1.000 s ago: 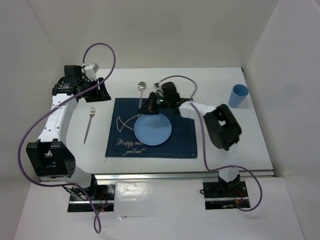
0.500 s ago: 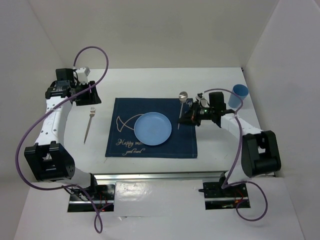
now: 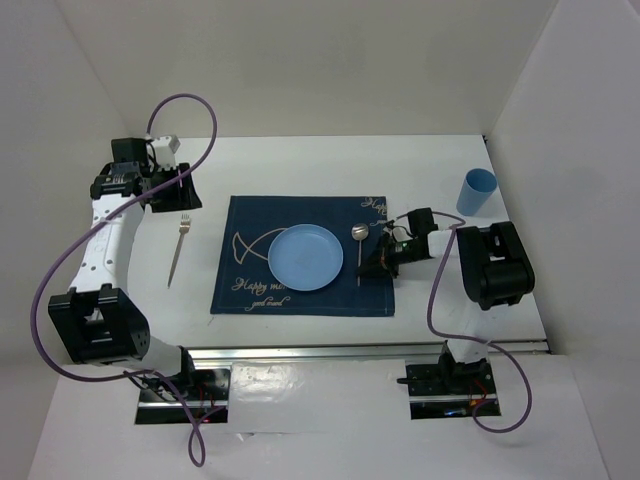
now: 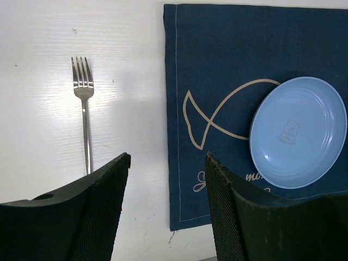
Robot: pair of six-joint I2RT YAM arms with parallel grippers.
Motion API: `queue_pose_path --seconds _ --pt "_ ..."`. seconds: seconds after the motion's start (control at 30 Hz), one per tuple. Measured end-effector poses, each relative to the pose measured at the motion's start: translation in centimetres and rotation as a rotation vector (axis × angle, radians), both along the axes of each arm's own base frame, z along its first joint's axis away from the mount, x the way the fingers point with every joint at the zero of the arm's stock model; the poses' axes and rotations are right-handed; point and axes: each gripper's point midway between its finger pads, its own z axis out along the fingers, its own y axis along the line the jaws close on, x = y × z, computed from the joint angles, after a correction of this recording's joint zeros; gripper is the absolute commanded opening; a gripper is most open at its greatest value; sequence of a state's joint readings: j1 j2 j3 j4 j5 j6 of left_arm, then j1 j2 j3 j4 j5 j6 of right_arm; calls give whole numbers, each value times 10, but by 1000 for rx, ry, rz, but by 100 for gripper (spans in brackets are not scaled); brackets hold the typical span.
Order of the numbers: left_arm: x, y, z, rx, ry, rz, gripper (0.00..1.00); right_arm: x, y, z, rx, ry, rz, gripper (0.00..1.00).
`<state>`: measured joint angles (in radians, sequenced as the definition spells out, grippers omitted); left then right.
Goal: Set the dinner table for one person
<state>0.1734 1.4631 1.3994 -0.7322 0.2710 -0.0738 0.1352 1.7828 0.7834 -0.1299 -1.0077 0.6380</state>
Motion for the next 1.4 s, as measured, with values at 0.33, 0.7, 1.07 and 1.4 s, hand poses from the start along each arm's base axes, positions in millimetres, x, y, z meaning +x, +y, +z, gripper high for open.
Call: queue_pose_path --seconds 0.33,0.7,1.07,1.4 --pt "-3 0 -1 1 4 1 65 0 -1 -14 4 -10 30 25" --pt "-3 1 -2 15 2 -12 65 2 -7 -24 -53 4 1 41" --pt "-4 1 -4 15 6 -14 65 -10 -20 -15 -173 37 -35 52" --pt "-7 10 -9 83 22 -35 72 -4 -32 -3 -284 35 -55 52"
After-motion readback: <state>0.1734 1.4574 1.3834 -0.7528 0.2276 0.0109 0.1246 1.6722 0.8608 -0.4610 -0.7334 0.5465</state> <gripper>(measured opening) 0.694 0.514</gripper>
